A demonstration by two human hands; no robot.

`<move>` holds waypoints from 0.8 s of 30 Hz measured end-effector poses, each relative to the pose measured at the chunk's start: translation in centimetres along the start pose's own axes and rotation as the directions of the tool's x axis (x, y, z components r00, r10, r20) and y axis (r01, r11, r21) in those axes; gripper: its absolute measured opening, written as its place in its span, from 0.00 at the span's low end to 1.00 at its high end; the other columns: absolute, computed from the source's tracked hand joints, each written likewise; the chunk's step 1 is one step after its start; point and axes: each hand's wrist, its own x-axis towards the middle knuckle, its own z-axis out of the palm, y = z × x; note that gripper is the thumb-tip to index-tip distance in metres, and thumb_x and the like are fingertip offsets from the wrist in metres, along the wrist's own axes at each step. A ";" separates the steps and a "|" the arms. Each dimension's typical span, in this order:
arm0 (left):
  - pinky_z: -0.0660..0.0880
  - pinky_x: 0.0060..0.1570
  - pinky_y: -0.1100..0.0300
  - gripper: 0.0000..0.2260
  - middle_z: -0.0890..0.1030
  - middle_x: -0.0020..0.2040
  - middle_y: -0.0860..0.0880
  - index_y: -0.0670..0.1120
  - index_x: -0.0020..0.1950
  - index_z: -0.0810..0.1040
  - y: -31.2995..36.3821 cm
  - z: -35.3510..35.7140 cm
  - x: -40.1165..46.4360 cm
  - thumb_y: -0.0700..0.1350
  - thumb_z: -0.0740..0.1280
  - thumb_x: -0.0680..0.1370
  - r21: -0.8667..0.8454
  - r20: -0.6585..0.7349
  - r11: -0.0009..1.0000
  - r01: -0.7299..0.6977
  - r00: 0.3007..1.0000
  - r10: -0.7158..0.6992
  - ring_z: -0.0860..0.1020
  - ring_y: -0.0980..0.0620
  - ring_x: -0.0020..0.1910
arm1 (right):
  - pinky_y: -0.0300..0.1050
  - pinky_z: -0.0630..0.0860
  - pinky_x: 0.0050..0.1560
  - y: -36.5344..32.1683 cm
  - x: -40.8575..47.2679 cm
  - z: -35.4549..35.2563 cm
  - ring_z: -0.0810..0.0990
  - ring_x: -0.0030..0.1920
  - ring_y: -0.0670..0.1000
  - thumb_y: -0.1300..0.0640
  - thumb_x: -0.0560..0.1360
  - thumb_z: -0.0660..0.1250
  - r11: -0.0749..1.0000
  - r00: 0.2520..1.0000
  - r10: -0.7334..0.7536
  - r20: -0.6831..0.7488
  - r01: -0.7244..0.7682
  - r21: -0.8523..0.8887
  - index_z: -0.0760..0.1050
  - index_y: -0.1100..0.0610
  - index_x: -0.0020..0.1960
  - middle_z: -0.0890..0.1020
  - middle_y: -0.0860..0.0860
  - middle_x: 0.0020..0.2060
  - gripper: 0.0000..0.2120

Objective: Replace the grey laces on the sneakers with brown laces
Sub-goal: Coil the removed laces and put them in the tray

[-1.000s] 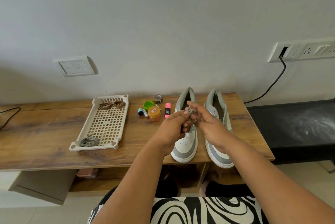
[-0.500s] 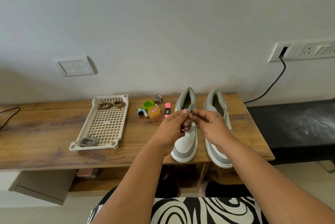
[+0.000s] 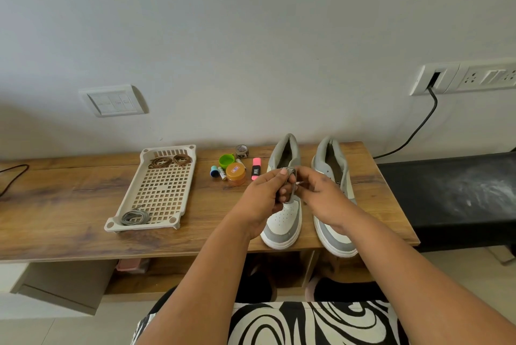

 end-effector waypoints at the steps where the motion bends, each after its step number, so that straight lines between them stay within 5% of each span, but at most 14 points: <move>1: 0.61 0.30 0.66 0.13 0.66 0.31 0.52 0.46 0.45 0.76 0.0 0.0 0.0 0.47 0.56 0.85 -0.004 0.006 1.000 0.002 1.000 -0.002 0.64 0.56 0.30 | 0.44 0.77 0.53 -0.1 -0.1 0.0 0.81 0.52 0.46 0.62 0.81 0.62 0.995 0.999 0.011 0.034 -0.014 0.097 0.77 0.46 0.60 0.83 0.47 0.49 0.14; 4: 0.58 0.31 0.64 0.13 0.66 0.31 0.52 0.46 0.45 0.76 0.0 -0.2 0.1 0.47 0.57 0.85 -0.030 0.013 1.000 -0.001 1.000 0.002 0.64 0.56 0.31 | 0.32 0.73 0.44 -0.3 -0.2 -0.4 0.80 0.44 0.38 0.63 0.80 0.63 0.987 0.998 0.006 0.065 -0.017 0.159 0.77 0.49 0.59 0.83 0.45 0.45 0.13; 8: 0.59 0.30 0.66 0.13 0.66 0.31 0.52 0.45 0.45 0.76 -0.1 -0.3 0.1 0.46 0.56 0.85 0.005 0.020 1.000 -0.007 1.000 0.007 0.64 0.56 0.30 | 0.42 0.77 0.49 0.6 0.1 -1.0 0.81 0.46 0.46 0.58 0.79 0.67 0.961 0.987 -0.143 -0.076 0.120 -0.249 0.81 0.55 0.53 0.83 0.48 0.44 0.06; 11: 0.60 0.29 0.67 0.14 0.67 0.31 0.52 0.45 0.46 0.76 -0.1 -0.1 0.1 0.47 0.55 0.85 0.083 0.038 0.996 -0.013 0.999 0.010 0.64 0.57 0.30 | 0.35 0.76 0.44 1.0 0.4 -1.3 0.79 0.41 0.45 0.61 0.75 0.71 0.837 0.878 -0.426 -0.218 0.292 -0.462 0.84 0.58 0.52 0.83 0.50 0.41 0.07; 14: 0.62 0.32 0.66 0.14 0.68 0.30 0.54 0.45 0.48 0.77 -0.3 -0.1 0.1 0.48 0.55 0.85 0.247 0.016 0.969 -0.016 1.000 0.012 0.66 0.58 0.30 | 0.24 0.70 0.42 0.8 0.6 -2.0 0.77 0.39 0.38 0.63 0.74 0.72 0.801 0.794 -0.525 -0.306 0.341 -0.491 0.84 0.59 0.53 0.82 0.49 0.41 0.08; 20: 0.62 0.33 0.67 0.15 0.68 0.31 0.54 0.46 0.48 0.78 -0.3 0.2 0.0 0.48 0.55 0.86 0.258 0.027 0.966 -0.010 1.000 0.003 0.66 0.59 0.30 | 0.25 0.71 0.44 1.1 0.7 -2.1 0.79 0.42 0.37 0.62 0.74 0.73 0.850 0.819 -0.456 -0.349 0.284 -0.444 0.84 0.56 0.53 0.84 0.48 0.42 0.09; 24: 0.62 0.33 0.66 0.15 0.68 0.30 0.55 0.46 0.47 0.77 -0.3 0.2 0.2 0.47 0.54 0.86 0.230 -0.025 0.973 -0.023 0.999 0.030 0.65 0.58 0.30 | 0.25 0.73 0.47 0.9 0.3 -1.8 0.82 0.45 0.36 0.58 0.74 0.72 0.970 0.965 -0.172 -0.199 0.132 -0.202 0.83 0.51 0.54 0.84 0.40 0.41 0.09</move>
